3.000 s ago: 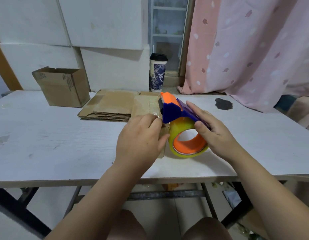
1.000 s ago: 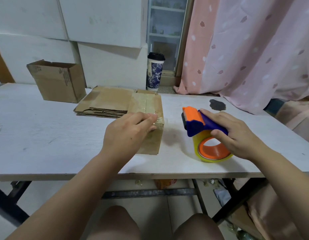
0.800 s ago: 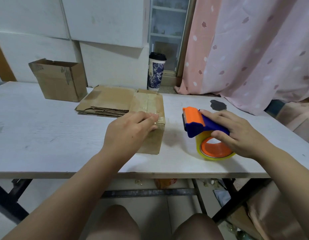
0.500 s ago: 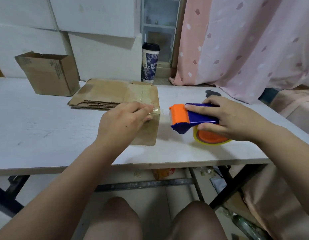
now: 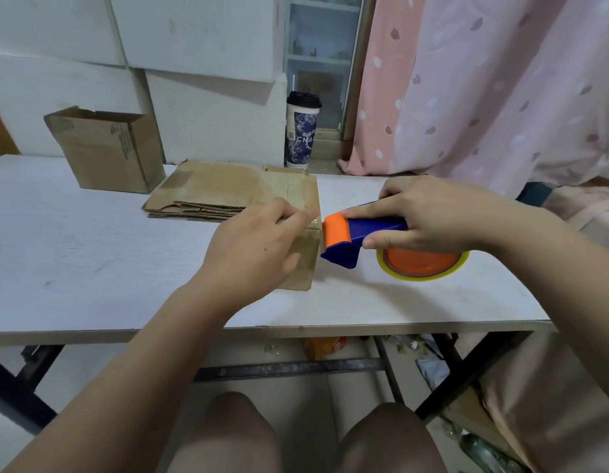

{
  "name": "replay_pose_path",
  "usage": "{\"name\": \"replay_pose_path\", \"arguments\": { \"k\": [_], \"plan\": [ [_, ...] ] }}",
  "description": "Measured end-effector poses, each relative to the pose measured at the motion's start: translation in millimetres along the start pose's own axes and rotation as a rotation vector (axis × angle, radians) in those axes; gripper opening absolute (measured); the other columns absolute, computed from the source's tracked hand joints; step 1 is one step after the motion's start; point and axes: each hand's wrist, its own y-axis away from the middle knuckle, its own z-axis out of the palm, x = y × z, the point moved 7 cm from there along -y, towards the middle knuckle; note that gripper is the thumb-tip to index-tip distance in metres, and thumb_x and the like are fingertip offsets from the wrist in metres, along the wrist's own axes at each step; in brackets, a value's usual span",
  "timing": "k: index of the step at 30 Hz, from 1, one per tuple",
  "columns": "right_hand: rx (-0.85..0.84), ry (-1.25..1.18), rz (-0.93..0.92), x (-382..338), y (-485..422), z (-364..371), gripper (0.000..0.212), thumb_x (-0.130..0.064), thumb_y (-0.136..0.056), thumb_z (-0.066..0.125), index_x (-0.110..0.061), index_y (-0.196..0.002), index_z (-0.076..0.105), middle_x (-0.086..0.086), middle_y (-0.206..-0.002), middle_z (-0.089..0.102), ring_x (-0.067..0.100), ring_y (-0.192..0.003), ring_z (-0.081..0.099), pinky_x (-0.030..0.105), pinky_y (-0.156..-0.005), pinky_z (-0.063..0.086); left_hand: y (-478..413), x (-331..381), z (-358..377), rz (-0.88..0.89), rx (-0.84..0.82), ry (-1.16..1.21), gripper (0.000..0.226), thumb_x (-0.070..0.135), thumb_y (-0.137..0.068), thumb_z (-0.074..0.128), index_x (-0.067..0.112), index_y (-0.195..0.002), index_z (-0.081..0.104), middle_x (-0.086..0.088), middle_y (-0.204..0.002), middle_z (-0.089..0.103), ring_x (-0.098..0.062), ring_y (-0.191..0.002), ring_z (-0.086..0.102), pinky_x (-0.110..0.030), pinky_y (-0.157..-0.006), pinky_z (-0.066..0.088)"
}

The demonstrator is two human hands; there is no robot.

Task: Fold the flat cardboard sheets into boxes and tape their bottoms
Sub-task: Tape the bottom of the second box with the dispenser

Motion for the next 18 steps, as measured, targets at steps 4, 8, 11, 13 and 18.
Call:
{"name": "replay_pose_path", "arguments": {
  "k": [4, 8, 11, 13, 18],
  "plan": [
    [-0.032, -0.006, -0.026, -6, -4, -9, 0.076, -0.082, -0.066, 0.009, -0.062, -0.135, 0.031, -0.003, -0.1, 0.051, 0.014, -0.092, 0.043, 0.037, -0.079, 0.046, -2, 7, 1, -0.081, 0.016, -0.083, 0.055, 0.039, -0.076, 0.073, 0.023, -0.125, 0.055, -0.002, -0.109, 0.055, -0.022, -0.086, 0.052, -0.027, -0.061, 0.03],
    [-0.063, 0.016, -0.038, -12, -9, -16, 0.071, -0.081, -0.07, 0.016, -0.061, -0.133, 0.037, -0.013, -0.085, 0.046, 0.008, -0.077, 0.037, 0.032, -0.072, 0.044, -2, 16, 12, -0.114, 0.059, -0.086, 0.045, 0.028, -0.067, 0.079, 0.013, -0.107, 0.064, -0.013, -0.105, 0.058, -0.034, -0.084, 0.054, -0.039, -0.075, 0.04],
    [-0.051, 0.068, -0.079, -16, -14, -23, 0.057, -0.074, -0.079, 0.028, -0.058, -0.132, 0.043, -0.021, -0.072, 0.038, -0.002, -0.071, 0.038, 0.02, -0.057, 0.027, -2, 19, 16, -0.141, 0.105, -0.084, 0.047, 0.028, -0.059, 0.084, 0.013, -0.1, 0.065, -0.015, -0.101, 0.059, -0.036, -0.083, 0.055, -0.042, -0.077, 0.041],
    [-0.049, 0.087, -0.094, -17, -17, -27, 0.052, -0.071, -0.083, 0.033, -0.057, -0.131, 0.045, -0.02, -0.071, 0.038, -0.006, -0.07, 0.037, 0.018, -0.055, 0.022, -2, 20, 15, -0.141, 0.134, -0.074, 0.059, 0.038, -0.053, 0.087, 0.016, -0.104, 0.067, -0.015, -0.097, 0.06, -0.036, -0.081, 0.056, -0.043, -0.076, 0.043],
    [-0.095, 0.018, -0.077, -10, -21, -24, 0.049, -0.066, -0.087, 0.039, -0.051, -0.132, 0.049, -0.025, -0.071, 0.041, -0.003, -0.073, 0.042, 0.013, -0.058, 0.025, -1, 16, 13, -0.16, 0.247, 0.007, 0.036, 0.05, -0.066, 0.076, 0.022, -0.087, 0.069, -0.007, -0.1, 0.063, -0.03, -0.082, 0.056, -0.043, -0.078, 0.037]
  ]
}}
